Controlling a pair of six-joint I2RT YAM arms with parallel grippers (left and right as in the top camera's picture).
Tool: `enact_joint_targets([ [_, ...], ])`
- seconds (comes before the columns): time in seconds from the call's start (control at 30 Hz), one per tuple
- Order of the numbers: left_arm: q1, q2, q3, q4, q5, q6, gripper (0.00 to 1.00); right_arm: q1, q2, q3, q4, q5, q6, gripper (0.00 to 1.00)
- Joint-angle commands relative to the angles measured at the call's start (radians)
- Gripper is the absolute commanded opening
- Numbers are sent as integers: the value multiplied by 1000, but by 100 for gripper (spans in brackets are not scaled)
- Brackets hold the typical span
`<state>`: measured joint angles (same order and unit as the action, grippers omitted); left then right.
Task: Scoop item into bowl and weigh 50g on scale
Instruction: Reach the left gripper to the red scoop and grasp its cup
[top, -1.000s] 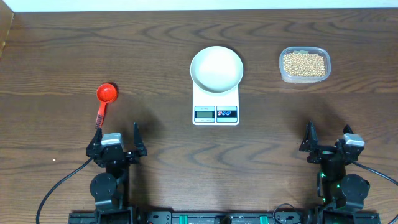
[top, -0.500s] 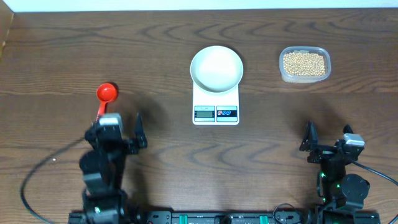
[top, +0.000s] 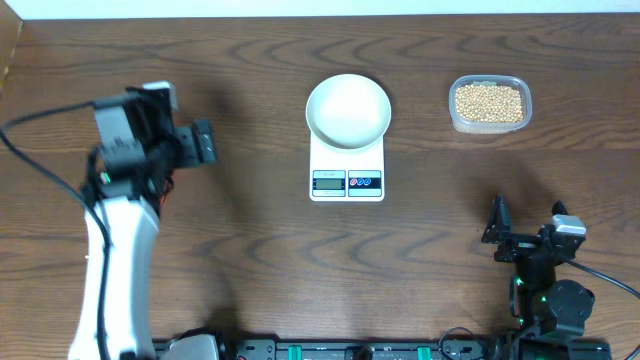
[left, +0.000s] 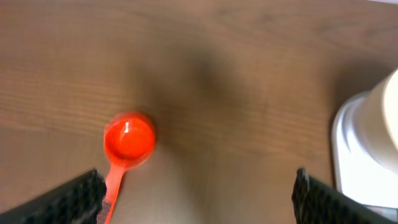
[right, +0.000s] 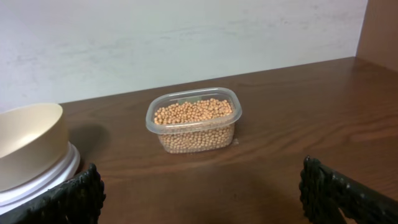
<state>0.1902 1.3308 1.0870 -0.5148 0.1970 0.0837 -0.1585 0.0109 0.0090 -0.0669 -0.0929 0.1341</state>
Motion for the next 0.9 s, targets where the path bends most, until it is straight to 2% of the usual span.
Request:
enact_joint_targets([
  [0.0,79,131,113,-69,6,12,98,13,-6,-3,-2,5,15,99],
  [0.23,173,338,113,0,-6,18,98,13,-6,-3,-2,5,15,99],
  [0.37,191,387,113,47,-6,137,100,13,-6,-3,-2,5,15,99],
  [0.5,192,427,113,83,-6,231,90,13,-6,-3,-2,5,15,99],
  [0.63,196,486,113,140,-6,234,80,13,-6,-3,-2,5,15,99],
  [0.87,197,584,113,227,-6,235,69,13,-6,-3,-2,5,15,99],
])
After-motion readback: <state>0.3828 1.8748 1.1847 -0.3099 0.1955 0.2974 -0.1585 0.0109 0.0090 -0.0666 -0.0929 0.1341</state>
